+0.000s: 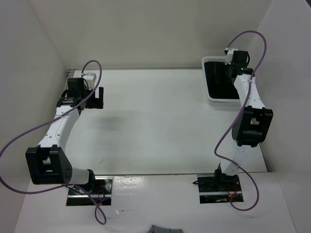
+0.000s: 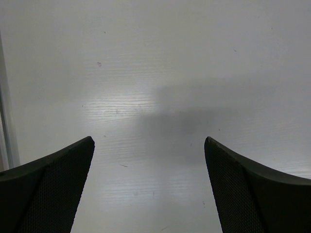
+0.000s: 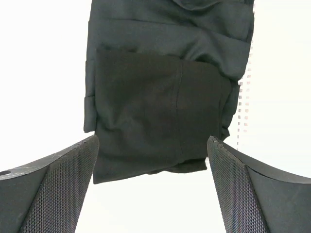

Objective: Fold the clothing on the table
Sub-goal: Grab the skirt from the pile

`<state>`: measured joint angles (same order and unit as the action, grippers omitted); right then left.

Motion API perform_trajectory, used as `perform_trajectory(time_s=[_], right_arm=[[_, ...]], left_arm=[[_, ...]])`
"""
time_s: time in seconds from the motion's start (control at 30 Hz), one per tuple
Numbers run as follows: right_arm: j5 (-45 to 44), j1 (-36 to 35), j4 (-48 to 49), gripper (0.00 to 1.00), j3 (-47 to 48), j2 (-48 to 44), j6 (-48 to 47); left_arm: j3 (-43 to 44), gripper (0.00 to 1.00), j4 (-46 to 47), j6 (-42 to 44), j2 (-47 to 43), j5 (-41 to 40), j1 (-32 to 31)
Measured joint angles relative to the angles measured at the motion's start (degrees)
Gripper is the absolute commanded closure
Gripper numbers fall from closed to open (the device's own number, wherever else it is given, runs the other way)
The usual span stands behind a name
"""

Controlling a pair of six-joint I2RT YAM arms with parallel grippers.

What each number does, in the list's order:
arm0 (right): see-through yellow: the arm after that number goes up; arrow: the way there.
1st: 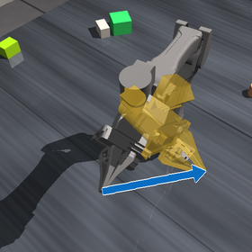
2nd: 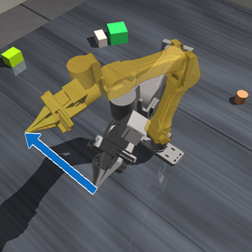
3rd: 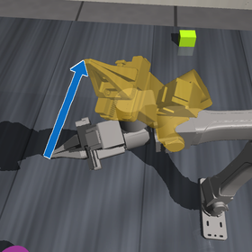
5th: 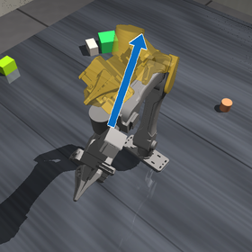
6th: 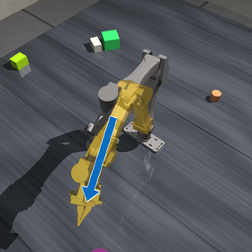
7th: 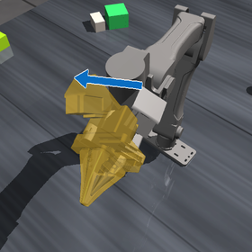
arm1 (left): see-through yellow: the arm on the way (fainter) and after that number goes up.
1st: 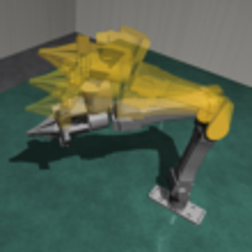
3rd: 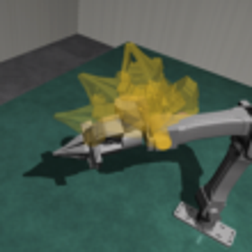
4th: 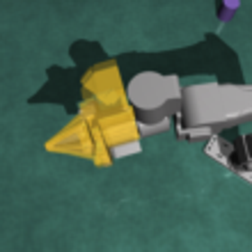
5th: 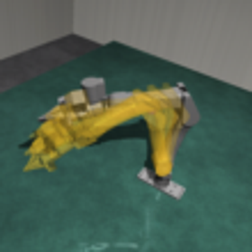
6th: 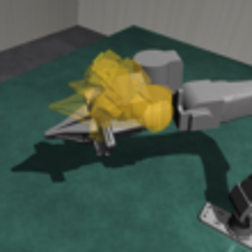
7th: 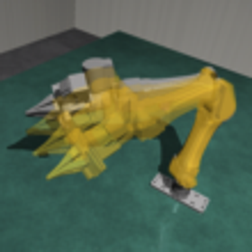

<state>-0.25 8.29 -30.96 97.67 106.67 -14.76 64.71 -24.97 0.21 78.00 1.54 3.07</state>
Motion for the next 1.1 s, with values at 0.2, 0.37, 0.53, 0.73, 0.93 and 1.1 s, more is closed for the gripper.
perform_trajectory(time_s=[0.2,0.37,0.53,0.73,0.93,1.1], right_arm=[[-0.31,0.0,0.87,0.07,-0.85,2.43,-0.22],[-1.03,0.13,1.46,0.1,-0.98,7.23,-0.35],[-0.83,0.57,1.77,0.13,-0.98,10.82,-0.35],[-0.81,0.74,3.34,0.2,-0.98,12.24,-0.39],[-0.39,0.74,4.07,0.24,-0.98,13.05,-0.52],[-0.04,0.74,4.83,0.44,-0.94,14.01,-0.66]], left_arm=[[0.0,0.0,0.15,0.02,0.0,0.28,0.0],[0.0,0.0,0.17,0.02,0.0,0.7,0.0],[-0.17,0.0,0.22,0.94,0.0,0.92,0.0],[-0.48,0.0,0.2,1.09,0.0,1.05,0.0],[-0.48,0.0,0.2,1.11,0.0,1.11,0.0],[-0.48,0.0,0.2,1.11,0.0,1.11,0.0]])
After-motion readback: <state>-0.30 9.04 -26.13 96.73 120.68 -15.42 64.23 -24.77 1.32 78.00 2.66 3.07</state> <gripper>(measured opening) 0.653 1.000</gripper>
